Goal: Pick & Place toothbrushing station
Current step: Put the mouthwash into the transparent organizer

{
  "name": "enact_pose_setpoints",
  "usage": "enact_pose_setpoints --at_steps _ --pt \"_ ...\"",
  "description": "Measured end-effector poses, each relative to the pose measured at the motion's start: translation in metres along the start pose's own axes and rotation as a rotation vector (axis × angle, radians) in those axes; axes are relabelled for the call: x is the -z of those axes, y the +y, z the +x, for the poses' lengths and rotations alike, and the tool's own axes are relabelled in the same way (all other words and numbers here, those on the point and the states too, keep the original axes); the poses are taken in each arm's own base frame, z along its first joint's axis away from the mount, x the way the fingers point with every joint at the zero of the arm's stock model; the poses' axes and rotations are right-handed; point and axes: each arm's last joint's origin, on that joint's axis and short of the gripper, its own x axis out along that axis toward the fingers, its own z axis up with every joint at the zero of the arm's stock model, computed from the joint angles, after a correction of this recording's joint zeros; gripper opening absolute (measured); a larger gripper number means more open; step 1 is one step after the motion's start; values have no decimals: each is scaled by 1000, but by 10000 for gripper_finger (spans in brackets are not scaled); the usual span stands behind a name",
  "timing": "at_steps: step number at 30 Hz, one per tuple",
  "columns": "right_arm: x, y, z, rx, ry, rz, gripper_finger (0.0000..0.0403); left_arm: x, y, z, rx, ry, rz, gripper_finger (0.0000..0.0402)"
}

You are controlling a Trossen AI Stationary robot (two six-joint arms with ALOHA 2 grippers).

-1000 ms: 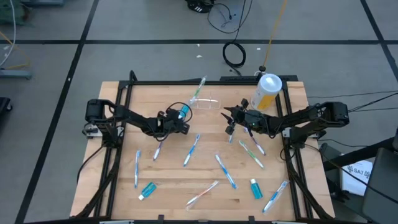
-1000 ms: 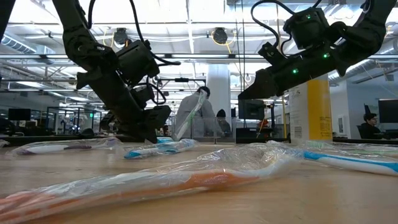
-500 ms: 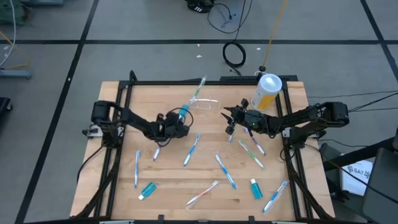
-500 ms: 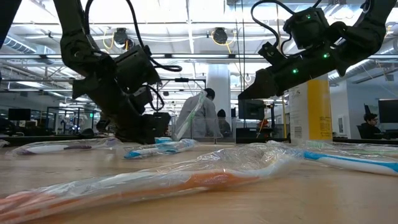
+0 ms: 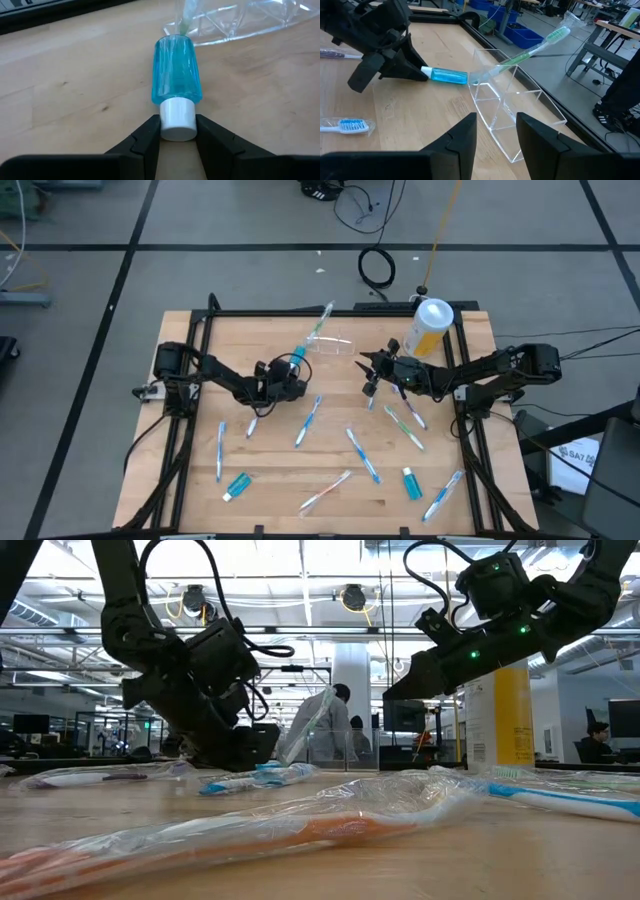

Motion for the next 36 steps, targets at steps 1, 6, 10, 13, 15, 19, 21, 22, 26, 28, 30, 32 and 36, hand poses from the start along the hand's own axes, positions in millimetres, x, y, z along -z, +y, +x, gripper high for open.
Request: enact_pose_setpoints --at_steps 1,6,10,13,15,19,21,22,26,28,30,32,36 --pt "0 0 0 0 0 0 130 0 0 -1 2 -2 6 119" --pt "0 0 0 0 0 0 130 -3 -3 -7 25 -8 36 96" --pt "0 0 0 0 0 0 130 -9 -4 -12 58 -10 32 95" --pt "0 0 0 0 0 1 130 -16 -5 -21 80 -27 50 105" --pt "0 0 0 0 -1 1 130 -24 -7 -31 107 -48 52 105" --pt "0 0 0 1 -1 1 130 -45 -10 -57 182 -125 129 96" --pt "0 0 0 1 -2 1 130 -58 -11 -70 217 -168 163 96" --pt "0 0 0 1 -2 1 130 -66 -12 -77 232 -188 176 96" --pt "0 0 0 1 -3 2 130 -101 -18 -95 321 -209 240 97" --pt "0 0 0 1 -4 3 130 -120 -21 -98 354 -168 276 97" --pt "0 0 0 1 -4 3 130 -141 -23 -99 361 -113 326 97" --pt "-1 0 0 2 -6 3 130 -161 -24 -97 342 -64 371 97" --pt "-1 0 0 1 -8 4 130 -197 -21 -86 302 51 410 97"
